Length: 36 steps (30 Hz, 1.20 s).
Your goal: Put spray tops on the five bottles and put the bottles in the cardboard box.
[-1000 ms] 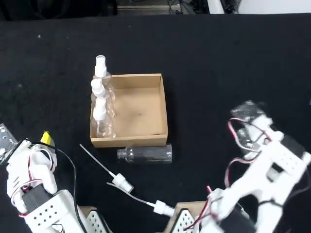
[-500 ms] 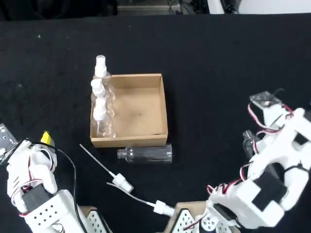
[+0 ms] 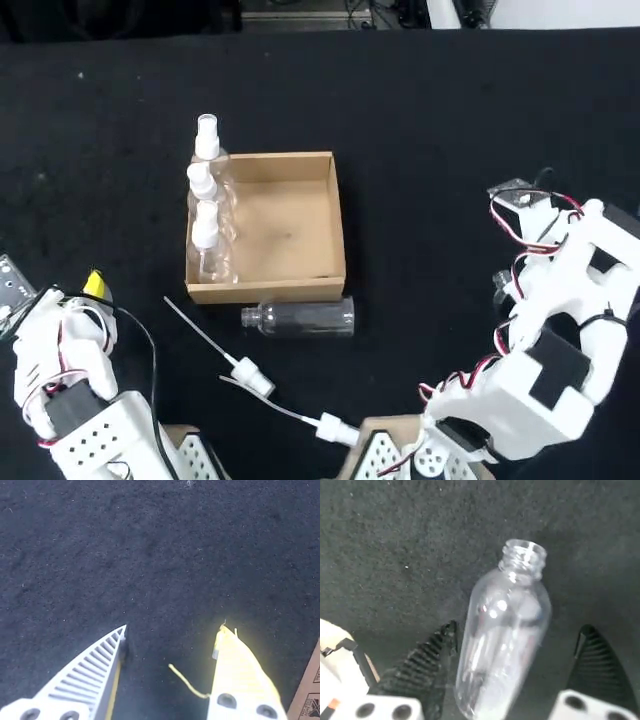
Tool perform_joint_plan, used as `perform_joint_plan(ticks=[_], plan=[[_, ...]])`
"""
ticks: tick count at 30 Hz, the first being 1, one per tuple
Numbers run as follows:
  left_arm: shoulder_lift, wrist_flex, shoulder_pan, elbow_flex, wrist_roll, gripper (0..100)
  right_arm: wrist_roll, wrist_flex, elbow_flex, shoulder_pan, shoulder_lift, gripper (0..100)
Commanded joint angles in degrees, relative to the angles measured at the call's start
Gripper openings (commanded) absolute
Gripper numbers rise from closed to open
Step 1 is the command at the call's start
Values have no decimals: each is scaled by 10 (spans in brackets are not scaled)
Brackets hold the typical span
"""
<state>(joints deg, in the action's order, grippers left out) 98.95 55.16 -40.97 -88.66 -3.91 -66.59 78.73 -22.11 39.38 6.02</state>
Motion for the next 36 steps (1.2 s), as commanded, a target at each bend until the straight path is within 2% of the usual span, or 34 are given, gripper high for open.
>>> perform_joint_plan(ticks=[1,5,8,12,14,18,21,28,34,36], plan=[[5,-13,-1,7,3,252,3,-67,-40,-11,0,335],[5,-13,-3,7,3,252,5,-129,-91,-11,2,328],[5,-13,-2,7,3,252,7,-156,-105,-10,-1,263],[5,-13,-5,7,3,252,7,-170,-104,-9,-3,5],[5,-11,-2,7,3,252,7,-164,-94,4,-15,33],[4,-8,2,23,5,252,7,-141,-36,45,-94,9],[-1,6,29,79,76,252,9,-117,-15,71,-161,11],[-21,113,100,302,167,252,112,-92,-23,82,-205,11],[-178,119,106,516,177,252,175,-92,-3,80,-205,11],[-234,124,133,585,177,252,187,-92,3,80,-205,11]])
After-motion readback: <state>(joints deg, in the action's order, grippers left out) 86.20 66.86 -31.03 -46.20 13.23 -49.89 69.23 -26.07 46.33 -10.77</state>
